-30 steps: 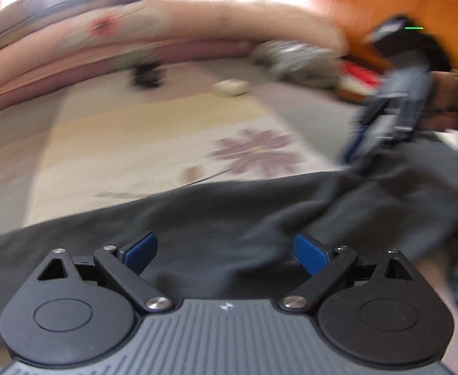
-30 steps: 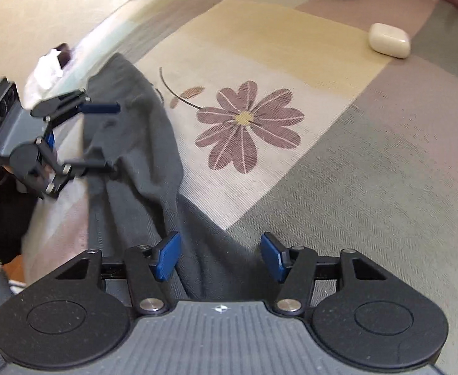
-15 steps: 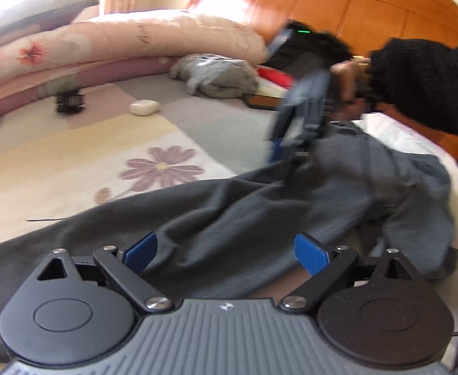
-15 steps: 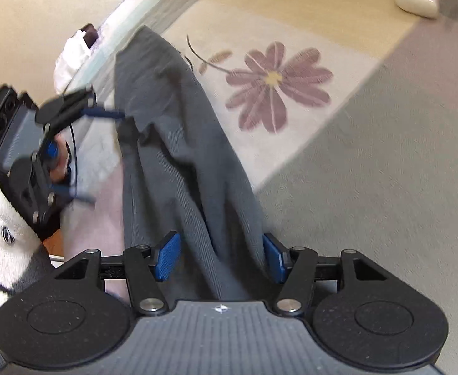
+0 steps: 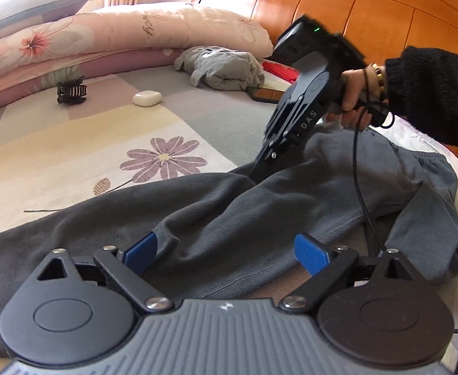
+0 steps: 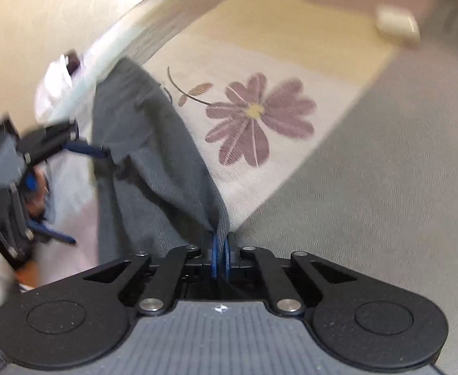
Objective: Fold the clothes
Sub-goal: 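Grasp the pants leg with the right gripper while the left gripper smooths the pants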
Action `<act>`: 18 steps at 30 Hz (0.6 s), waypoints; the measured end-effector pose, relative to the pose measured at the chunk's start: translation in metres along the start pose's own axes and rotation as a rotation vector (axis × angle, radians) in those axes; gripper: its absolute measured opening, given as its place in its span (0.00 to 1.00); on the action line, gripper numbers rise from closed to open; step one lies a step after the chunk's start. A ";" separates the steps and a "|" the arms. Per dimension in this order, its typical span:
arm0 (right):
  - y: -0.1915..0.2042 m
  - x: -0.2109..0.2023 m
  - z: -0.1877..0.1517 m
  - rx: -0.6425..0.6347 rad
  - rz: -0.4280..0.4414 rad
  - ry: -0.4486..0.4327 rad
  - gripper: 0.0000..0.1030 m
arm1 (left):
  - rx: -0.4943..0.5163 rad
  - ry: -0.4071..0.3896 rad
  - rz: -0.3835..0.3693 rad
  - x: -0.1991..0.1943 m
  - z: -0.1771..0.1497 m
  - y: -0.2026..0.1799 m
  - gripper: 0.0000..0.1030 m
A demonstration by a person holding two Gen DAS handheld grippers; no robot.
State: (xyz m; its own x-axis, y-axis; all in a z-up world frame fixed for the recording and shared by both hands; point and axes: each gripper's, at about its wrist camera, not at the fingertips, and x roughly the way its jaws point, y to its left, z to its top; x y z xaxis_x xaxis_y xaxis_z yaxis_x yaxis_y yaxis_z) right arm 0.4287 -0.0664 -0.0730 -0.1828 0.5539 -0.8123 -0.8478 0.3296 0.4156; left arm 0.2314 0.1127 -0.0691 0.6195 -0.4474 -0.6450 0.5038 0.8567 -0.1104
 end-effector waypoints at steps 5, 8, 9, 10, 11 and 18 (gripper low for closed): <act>-0.002 -0.025 0.011 -0.018 -0.146 -0.130 0.04 | -0.022 0.008 0.029 0.001 -0.001 0.005 0.92; -0.005 -0.028 0.017 -0.027 -0.225 -0.140 0.03 | -0.046 0.004 0.037 0.000 -0.002 0.010 0.92; -0.009 -0.028 0.018 -0.020 -0.252 -0.138 0.03 | -0.051 0.003 0.042 -0.001 -0.002 0.011 0.92; -0.013 -0.028 0.019 -0.009 -0.276 -0.136 0.03 | -0.056 0.003 0.047 -0.002 -0.002 0.012 0.92; -0.019 -0.023 0.020 0.023 -0.296 -0.133 0.03 | -0.061 0.002 0.053 -0.002 -0.002 0.013 0.92; -0.020 -0.024 0.021 0.089 -0.370 -0.147 0.16 | -0.091 0.014 0.103 -0.003 -0.004 0.024 0.92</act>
State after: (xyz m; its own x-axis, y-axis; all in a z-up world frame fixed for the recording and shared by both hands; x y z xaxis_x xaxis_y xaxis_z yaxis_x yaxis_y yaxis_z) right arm 0.4605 -0.0701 -0.0537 0.2047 0.4866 -0.8493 -0.7953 0.5885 0.1454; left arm 0.2393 0.1356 -0.0726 0.6563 -0.3524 -0.6672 0.3804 0.9182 -0.1108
